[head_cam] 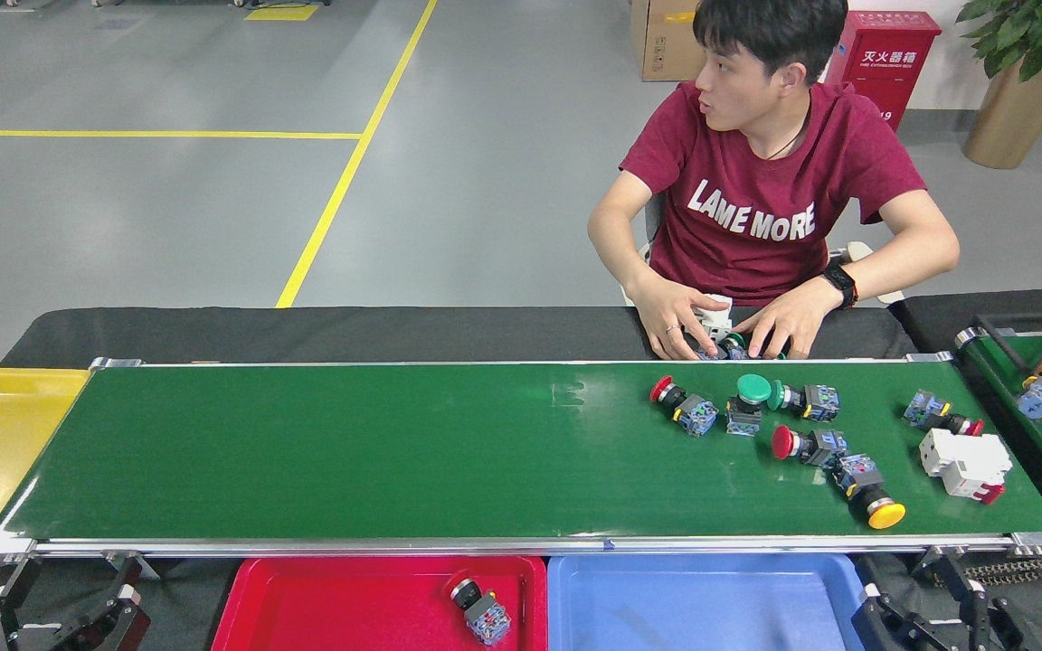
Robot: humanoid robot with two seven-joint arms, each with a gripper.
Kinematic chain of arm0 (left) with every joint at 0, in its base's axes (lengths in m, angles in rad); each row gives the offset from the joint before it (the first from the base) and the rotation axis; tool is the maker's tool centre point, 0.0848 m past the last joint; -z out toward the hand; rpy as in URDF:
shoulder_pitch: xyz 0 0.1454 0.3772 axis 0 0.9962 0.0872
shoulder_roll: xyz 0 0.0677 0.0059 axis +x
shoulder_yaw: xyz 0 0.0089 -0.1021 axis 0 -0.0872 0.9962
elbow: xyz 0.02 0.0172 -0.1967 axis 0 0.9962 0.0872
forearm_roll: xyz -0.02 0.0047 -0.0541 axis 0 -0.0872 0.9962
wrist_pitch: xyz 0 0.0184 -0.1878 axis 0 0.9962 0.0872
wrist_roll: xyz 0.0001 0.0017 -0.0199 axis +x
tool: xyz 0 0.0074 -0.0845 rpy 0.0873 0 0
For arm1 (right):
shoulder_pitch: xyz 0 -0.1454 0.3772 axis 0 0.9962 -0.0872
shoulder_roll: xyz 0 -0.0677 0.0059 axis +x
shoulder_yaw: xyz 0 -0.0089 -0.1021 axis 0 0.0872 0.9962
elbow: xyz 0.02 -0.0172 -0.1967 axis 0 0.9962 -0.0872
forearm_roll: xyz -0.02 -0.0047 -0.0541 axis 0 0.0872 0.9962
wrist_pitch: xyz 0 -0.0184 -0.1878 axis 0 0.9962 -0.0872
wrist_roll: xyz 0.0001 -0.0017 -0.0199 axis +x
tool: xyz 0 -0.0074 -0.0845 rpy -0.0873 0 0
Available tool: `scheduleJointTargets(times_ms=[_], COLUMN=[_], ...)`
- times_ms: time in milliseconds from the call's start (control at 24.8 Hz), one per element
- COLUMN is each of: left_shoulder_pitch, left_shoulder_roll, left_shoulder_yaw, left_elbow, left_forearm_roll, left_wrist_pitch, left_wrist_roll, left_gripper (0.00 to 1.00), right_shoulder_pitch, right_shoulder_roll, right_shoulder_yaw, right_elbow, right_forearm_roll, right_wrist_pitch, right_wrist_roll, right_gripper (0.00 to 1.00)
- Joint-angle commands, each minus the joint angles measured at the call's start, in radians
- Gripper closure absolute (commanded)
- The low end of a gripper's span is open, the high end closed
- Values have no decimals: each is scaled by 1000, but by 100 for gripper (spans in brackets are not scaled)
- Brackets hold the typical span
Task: Pick switch part from conveyor to tray
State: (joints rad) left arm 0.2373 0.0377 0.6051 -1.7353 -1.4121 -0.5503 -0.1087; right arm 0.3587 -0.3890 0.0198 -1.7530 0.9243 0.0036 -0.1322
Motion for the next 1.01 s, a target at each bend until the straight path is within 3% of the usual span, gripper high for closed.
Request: scheduleJointTargets(times_ms=[0,121,363,606,848,888,969], left_shoulder_pitch=[-1,-1,0,0,-1,-1,-1], left_shoulder_roll=[4,4,5,10,13,13,13], left_shoulder_yaw=[4,-1,-8,-11,-13,-18,-19], left_elbow=[-13,-12,-12,-13,-15,-15,-15], left_forearm_roll=[5,5,5,5,5,5,5], left_wrist_pitch=[-2,-3,-3,-5,-5,-5,-5], left_wrist_roll=[7,7,7,7,7,7,7], left_gripper=[0,0,0,0,0,0,0], right_shoulder_pitch=[-10,-73,-231,-271,-399,-431,-466], right_shoulder_roll=[10,13,13,22,62,67,71], right_shoulder_yaw=[-8,34,258,273,307,319,347], right_elbow=[-14,-14,3,24,202,219,242], right_forearm_roll=[5,30,68,73,71,67,57], right_wrist_pitch=[21,115,368,375,366,365,348], right_wrist_roll=[-4,5,85,114,144,148,177], right_gripper=[9,10,10,10,10,11,28])
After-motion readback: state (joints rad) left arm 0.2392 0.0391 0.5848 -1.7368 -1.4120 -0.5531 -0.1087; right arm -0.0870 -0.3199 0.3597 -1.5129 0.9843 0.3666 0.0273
